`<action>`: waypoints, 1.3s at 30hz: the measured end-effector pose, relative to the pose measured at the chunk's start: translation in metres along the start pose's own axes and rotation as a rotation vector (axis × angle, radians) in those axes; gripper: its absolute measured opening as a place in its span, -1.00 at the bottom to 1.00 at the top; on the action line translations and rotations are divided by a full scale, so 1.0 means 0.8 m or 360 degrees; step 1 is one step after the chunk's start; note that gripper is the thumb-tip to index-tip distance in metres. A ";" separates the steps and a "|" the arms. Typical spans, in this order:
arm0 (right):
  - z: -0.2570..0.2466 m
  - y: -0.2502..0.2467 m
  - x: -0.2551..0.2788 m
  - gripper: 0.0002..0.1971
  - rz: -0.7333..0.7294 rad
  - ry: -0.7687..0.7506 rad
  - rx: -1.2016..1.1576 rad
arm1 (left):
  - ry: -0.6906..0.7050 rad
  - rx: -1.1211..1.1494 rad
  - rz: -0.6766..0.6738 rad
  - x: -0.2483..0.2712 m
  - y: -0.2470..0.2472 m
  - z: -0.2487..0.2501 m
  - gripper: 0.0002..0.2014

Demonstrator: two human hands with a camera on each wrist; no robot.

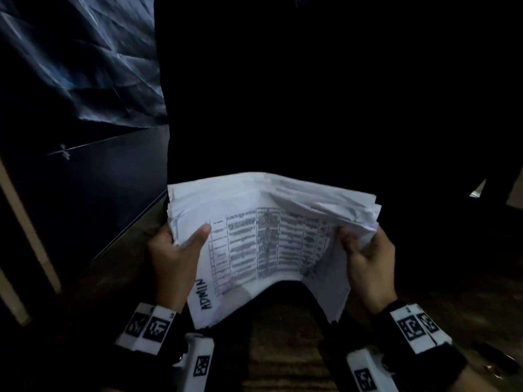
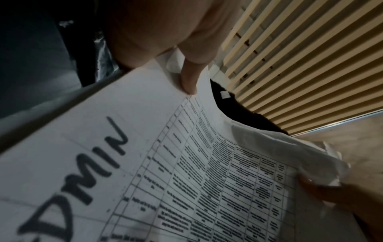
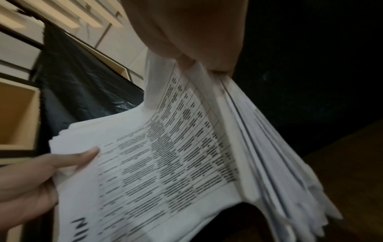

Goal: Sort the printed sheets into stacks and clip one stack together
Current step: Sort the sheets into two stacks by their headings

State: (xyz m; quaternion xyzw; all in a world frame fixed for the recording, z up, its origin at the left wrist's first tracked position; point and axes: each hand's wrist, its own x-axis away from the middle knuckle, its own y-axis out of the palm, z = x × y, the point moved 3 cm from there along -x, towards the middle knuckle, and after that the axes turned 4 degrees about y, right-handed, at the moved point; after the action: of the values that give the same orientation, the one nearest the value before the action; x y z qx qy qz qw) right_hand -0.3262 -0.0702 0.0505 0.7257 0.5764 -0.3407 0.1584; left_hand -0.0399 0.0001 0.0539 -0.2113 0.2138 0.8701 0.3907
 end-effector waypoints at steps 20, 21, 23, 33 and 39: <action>0.035 0.006 0.016 -0.70 -0.0506 0.0311 -0.0068 | -0.0572 -0.0127 -0.0125 0.030 -0.017 -0.058 -0.76; 0.033 0.005 0.015 -0.75 -0.0500 0.0326 -0.0041 | -0.0568 -0.0146 -0.0147 0.028 -0.018 -0.058 -0.78; 0.030 0.002 0.008 -0.78 -0.0469 0.0365 -0.0065 | -0.0494 -0.0224 -0.0180 0.019 -0.018 -0.053 -0.81; -0.011 -0.020 -0.006 -0.60 -0.0288 0.0817 -0.0658 | -0.0522 -0.0480 0.0091 -0.005 -0.072 -0.028 -0.10; -0.009 0.021 0.022 -0.46 -0.0131 0.1143 -0.1135 | -0.1253 0.0602 -0.0422 0.076 0.000 0.002 -0.30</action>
State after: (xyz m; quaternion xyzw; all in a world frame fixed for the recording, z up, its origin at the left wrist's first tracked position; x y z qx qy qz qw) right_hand -0.3058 -0.0578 0.0412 0.6746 0.7030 0.1424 0.1744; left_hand -0.0771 0.0366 0.0228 0.1851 0.1752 0.7723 0.5819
